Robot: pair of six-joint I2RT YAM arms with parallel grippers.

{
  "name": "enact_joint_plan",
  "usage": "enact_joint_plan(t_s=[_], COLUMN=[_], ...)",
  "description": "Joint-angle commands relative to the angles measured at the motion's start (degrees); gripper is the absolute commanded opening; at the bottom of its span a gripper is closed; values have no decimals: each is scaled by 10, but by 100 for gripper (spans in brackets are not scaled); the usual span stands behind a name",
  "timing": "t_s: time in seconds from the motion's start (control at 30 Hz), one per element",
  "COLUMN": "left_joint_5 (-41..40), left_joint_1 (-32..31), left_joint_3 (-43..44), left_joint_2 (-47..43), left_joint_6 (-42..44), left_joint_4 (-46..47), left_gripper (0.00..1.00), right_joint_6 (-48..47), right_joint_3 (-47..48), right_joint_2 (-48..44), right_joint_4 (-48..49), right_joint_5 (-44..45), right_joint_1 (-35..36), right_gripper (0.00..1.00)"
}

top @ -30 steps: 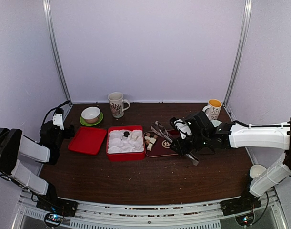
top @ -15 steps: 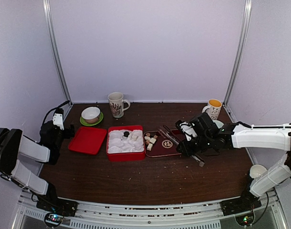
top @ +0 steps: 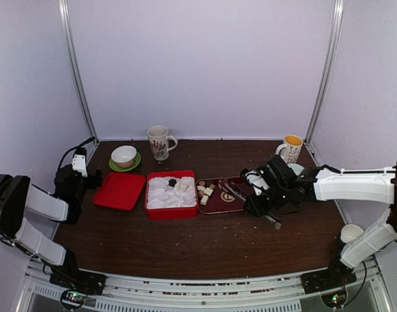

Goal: Pack the chocolate
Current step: Pick up the fake chocolate from the plate.

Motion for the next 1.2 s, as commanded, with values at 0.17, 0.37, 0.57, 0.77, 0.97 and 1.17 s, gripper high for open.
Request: enact_joint_plan(t_s=[0.17, 0.37, 0.57, 0.77, 0.97, 1.17], left_joint_5=[6, 6, 6, 6, 6, 6], left_joint_1=[3, 3, 3, 3, 3, 3], left_joint_3=[-1, -2, -2, -2, -2, -2], left_joint_2=[-1, -1, -1, -1, -1, -1], left_joint_6=[4, 4, 4, 4, 4, 4], left_joint_4=[20, 21, 21, 21, 21, 21], left_gripper=[98, 98, 98, 98, 98, 98], right_joint_6=[-4, -6, -6, -12, -12, -13], right_joint_3=[41, 47, 57, 78, 83, 81], right_joint_2=[17, 31, 39, 51, 57, 55], right_joint_4=[-19, -36, -44, -61, -77, -83], right_joint_5=[-9, -7, -9, -4, 7, 12], right_joint_1=[-3, -3, -3, -3, -3, -3], right_gripper=[31, 31, 31, 31, 30, 30])
